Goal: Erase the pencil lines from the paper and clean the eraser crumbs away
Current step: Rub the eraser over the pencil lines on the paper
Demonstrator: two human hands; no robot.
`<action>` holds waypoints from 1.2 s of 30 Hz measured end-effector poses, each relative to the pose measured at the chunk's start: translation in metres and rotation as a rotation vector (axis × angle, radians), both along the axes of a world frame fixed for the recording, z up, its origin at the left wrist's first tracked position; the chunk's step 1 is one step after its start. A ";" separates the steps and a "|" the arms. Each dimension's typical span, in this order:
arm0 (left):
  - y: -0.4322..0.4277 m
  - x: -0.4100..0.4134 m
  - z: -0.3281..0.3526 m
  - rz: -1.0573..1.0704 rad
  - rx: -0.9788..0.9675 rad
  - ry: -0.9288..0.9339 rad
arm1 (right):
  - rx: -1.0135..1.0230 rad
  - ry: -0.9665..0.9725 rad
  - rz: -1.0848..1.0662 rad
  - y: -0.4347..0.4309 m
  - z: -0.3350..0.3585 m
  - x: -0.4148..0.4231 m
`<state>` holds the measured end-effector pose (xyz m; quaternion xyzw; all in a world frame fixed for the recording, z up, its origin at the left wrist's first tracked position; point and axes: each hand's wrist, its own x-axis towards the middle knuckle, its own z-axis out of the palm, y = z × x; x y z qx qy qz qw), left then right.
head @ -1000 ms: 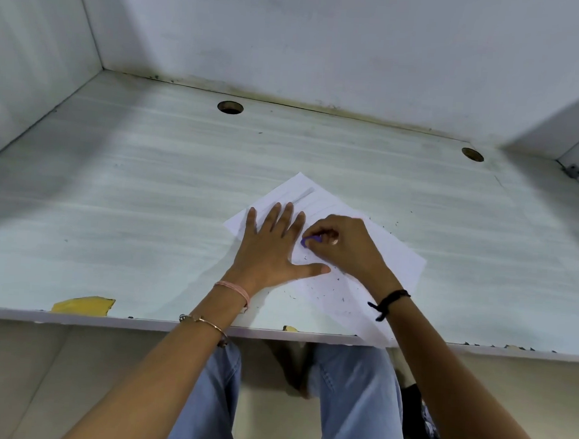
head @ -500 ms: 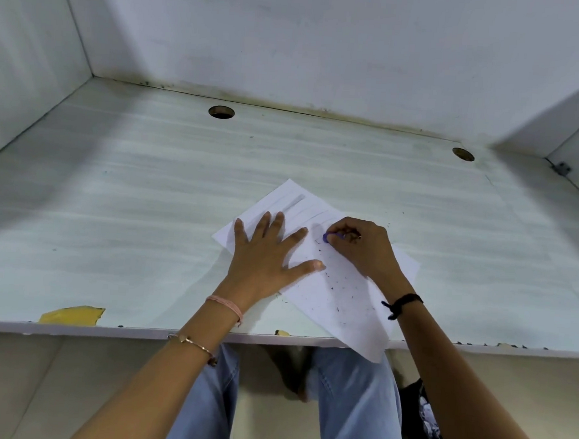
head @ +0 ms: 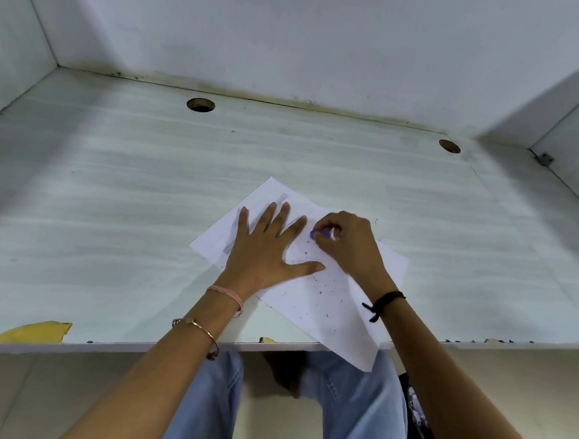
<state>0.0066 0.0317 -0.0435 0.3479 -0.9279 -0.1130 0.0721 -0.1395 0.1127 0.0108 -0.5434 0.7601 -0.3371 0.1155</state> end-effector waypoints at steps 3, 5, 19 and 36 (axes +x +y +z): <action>0.001 0.000 -0.001 0.002 -0.007 0.005 | 0.029 -0.020 0.010 -0.001 0.002 0.003; 0.000 -0.001 -0.002 0.000 -0.031 -0.001 | 0.090 -0.036 0.109 0.003 0.002 0.013; -0.001 -0.001 0.000 -0.007 -0.010 -0.009 | 0.040 -0.008 -0.006 -0.006 0.005 0.003; -0.001 -0.001 0.001 -0.008 -0.008 0.000 | 0.069 0.039 -0.066 -0.012 0.008 0.000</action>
